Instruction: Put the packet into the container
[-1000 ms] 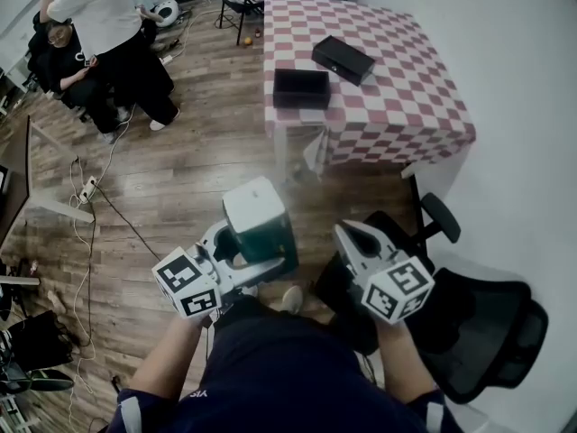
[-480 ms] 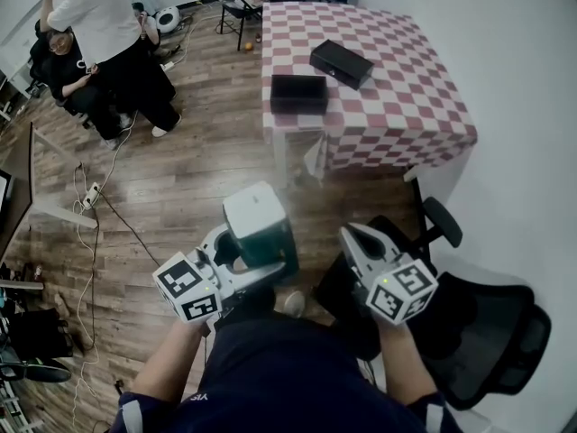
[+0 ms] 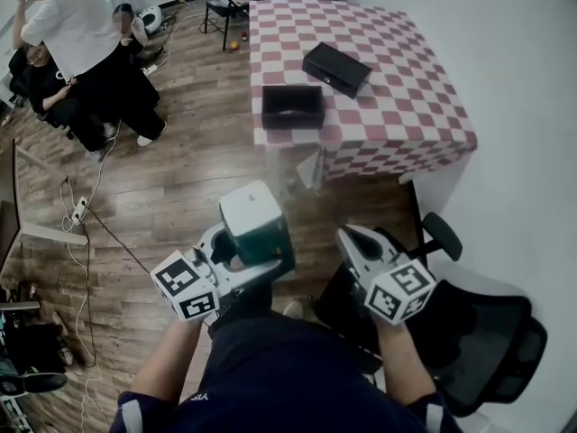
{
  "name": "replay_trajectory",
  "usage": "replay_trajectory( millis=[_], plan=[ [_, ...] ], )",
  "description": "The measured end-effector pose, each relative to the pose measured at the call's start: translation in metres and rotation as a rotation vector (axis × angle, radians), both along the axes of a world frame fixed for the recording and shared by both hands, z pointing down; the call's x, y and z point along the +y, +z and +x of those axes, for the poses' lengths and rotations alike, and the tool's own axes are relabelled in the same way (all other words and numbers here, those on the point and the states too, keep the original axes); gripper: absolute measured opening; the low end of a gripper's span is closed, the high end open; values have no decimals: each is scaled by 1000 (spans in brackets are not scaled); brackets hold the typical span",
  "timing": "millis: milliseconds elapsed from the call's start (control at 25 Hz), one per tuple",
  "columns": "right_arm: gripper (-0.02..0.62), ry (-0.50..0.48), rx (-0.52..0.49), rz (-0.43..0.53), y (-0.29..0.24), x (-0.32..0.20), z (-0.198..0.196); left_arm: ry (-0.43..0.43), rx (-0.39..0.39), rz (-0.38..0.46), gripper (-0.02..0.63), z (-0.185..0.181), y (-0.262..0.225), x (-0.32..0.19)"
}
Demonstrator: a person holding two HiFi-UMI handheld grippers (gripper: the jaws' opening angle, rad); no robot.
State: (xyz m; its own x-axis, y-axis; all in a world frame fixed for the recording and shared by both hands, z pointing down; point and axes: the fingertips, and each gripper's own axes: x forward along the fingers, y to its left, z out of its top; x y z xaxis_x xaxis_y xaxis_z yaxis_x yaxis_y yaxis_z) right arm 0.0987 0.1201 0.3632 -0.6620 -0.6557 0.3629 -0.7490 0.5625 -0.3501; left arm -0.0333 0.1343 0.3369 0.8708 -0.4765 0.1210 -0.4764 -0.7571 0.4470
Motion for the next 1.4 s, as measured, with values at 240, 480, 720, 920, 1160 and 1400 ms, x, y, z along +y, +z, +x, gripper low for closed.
replay_trajectory(
  millis=[240, 480, 720, 920, 1160, 1400],
  plan=[
    [17, 8, 12, -34, 8, -66, -23, 22, 6, -12, 445, -19, 7, -75],
    [17, 33, 24, -54, 11, -125, -49, 50, 2, -34, 445, -46, 15, -139],
    [17, 66, 41, -61, 15, -175, -72, 77, -1, -40, 445, -72, 21, -193],
    [17, 93, 69, -79, 9, -212, -92, 113, 13, -57, 445, -93, 19, -235],
    [17, 117, 81, -87, 6, -232, -99, 144, -1, -49, 445, -99, 19, -261],
    [17, 113, 114, -98, -22, -249, -110, 147, 8, -31, 445, -110, -5, -290]
  ],
)
